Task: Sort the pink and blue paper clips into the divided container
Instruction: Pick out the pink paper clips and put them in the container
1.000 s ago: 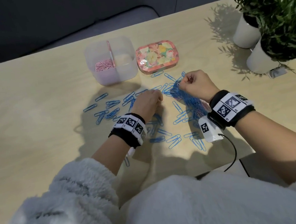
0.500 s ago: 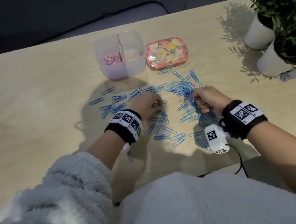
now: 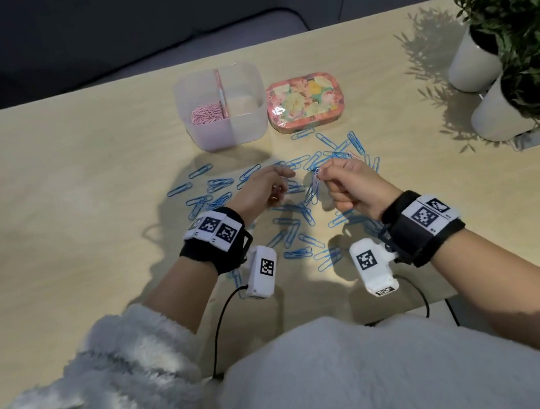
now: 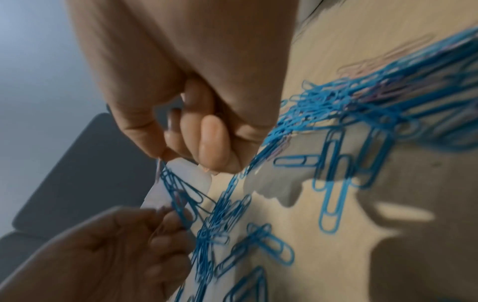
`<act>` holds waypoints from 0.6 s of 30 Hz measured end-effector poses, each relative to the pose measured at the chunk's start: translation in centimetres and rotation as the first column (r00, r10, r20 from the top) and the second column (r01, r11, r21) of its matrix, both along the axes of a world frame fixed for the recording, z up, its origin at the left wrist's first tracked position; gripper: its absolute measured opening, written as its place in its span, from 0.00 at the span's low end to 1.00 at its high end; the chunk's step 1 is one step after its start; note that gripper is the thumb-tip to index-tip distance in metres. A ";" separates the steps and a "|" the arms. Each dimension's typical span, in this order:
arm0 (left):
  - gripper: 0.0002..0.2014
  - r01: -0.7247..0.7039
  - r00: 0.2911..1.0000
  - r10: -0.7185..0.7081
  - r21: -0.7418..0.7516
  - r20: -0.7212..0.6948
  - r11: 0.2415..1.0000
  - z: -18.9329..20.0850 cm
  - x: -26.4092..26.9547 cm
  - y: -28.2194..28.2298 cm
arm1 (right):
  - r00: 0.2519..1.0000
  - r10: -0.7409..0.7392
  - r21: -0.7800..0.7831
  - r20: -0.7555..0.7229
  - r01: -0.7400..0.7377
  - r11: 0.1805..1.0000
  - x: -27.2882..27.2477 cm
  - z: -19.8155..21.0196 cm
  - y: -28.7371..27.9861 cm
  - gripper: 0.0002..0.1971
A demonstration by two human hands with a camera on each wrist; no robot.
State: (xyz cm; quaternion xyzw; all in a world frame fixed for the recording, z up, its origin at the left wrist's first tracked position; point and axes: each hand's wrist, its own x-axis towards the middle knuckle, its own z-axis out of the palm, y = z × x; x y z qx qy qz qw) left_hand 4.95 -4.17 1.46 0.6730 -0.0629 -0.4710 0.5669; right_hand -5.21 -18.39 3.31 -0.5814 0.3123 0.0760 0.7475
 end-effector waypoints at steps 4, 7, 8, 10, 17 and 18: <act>0.09 0.209 0.937 -0.219 0.067 0.271 0.976 0.5 -0.7 0.8 | 0.998 -0.058 0.025 0.009 0.058 0.998 0.9 0.0 1.5 0.13; 0.09 0.251 0.818 -0.276 0.117 0.505 0.961 0.5 -1.3 1.5 | 0.997 -0.074 -0.003 0.004 0.074 0.997 1.3 -0.2 2.1 0.11; 0.09 0.252 0.800 -0.281 0.130 0.531 0.959 0.5 -1.3 1.7 | 0.997 -0.080 -0.017 0.002 0.080 0.997 1.4 -0.2 2.3 0.11; 0.09 0.261 0.766 -0.305 0.159 0.566 0.952 0.5 -1.5 2.1 | 0.992 -0.123 -0.051 -0.004 0.122 0.991 1.8 -0.2 2.4 0.12; 0.10 0.181 0.737 -0.325 0.291 0.592 0.940 -0.5 -2.2 5.3 | 0.988 -0.153 -0.061 -0.006 0.152 0.986 6.8 1.6 1.1 0.11; 0.10 0.149 0.743 -0.325 0.329 0.585 0.933 -0.6 -2.1 5.9 | 0.993 -0.115 -0.084 0.013 0.116 0.990 8.2 2.3 1.3 0.11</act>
